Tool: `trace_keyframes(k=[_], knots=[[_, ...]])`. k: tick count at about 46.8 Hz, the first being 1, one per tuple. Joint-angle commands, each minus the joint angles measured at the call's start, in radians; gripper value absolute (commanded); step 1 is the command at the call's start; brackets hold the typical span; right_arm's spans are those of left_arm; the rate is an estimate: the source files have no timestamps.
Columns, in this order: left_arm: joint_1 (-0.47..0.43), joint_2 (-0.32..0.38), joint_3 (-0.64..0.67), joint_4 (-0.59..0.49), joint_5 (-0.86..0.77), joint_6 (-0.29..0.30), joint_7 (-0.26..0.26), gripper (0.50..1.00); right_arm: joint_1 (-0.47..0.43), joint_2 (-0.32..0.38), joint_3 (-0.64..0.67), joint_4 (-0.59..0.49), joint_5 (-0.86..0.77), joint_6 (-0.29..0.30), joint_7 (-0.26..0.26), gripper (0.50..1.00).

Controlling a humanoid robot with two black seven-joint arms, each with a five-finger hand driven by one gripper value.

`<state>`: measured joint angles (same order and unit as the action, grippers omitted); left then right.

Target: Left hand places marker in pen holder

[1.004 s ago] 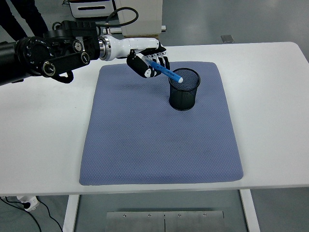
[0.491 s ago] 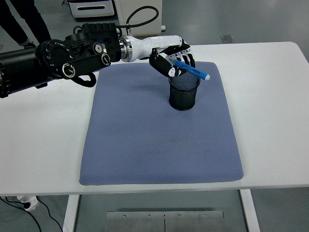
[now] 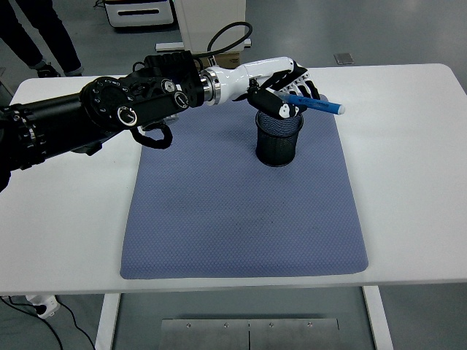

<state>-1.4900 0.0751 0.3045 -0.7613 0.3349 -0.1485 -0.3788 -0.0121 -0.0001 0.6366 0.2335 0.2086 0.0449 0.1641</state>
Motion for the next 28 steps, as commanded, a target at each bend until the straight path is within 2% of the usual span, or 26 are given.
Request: trace_keyframes(k=[1, 8, 28], knots=[[0.020, -0.006, -0.013, 0.005, -0.028, 0.001, -0.002, 0.500, 0.000, 0.000, 0.000, 0.000, 0.000, 0.000, 0.000, 1.000], [0.045, -0.012, -0.035, 0.007, -0.074, 0.023, -0.002, 0.500, 0.000, 0.000, 0.000, 0.000, 0.000, 0.000, 0.000, 1.000], [0.112, -0.024, -0.076, 0.007, -0.223, 0.026, -0.005, 0.500, 0.000, 0.000, 0.000, 0.000, 0.000, 0.000, 0.000, 1.000]])
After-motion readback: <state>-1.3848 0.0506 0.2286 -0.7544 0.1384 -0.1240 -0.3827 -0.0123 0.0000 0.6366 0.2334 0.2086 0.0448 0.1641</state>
